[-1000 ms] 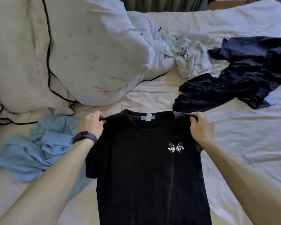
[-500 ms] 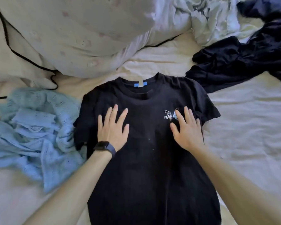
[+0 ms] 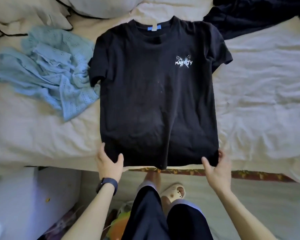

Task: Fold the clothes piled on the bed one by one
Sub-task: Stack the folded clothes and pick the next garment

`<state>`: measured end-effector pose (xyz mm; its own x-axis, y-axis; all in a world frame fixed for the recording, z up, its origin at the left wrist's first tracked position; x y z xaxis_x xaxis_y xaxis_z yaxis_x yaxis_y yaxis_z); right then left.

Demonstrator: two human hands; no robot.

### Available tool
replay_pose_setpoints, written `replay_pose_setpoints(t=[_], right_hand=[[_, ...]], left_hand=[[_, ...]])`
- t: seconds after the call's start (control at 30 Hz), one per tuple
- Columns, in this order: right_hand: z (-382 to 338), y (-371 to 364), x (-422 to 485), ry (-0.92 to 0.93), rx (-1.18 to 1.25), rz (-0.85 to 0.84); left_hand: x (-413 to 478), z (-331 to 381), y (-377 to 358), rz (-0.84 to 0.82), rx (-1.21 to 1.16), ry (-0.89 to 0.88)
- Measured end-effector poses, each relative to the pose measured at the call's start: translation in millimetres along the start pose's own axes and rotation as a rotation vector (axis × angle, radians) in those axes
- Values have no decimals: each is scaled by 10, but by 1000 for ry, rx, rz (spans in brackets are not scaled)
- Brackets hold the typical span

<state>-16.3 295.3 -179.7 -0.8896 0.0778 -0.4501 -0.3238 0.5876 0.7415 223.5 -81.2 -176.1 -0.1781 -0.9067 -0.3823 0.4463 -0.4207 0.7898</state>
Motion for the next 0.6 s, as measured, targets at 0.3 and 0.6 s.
replay_pose_setpoints(t=[0.3,0.6], right_hand=[[349,348,238,-175,308,90],[455,306,192,-241,258,160]], left_hand=[[225,-410,224,-161,-253,122],[55,-708,125,-362,-641,537]])
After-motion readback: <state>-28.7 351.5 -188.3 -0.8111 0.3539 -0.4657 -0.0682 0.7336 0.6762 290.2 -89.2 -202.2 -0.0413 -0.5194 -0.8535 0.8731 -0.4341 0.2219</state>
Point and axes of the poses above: each hand's wrist, its own x-axis towards the middle knuckle, its own y-axis out of the back of the hand, z = x × y, the point moved 9 cm from there along x, towards the middle knuckle, and after that the axes turned 9 degrees about z, right-handed, at the moved point
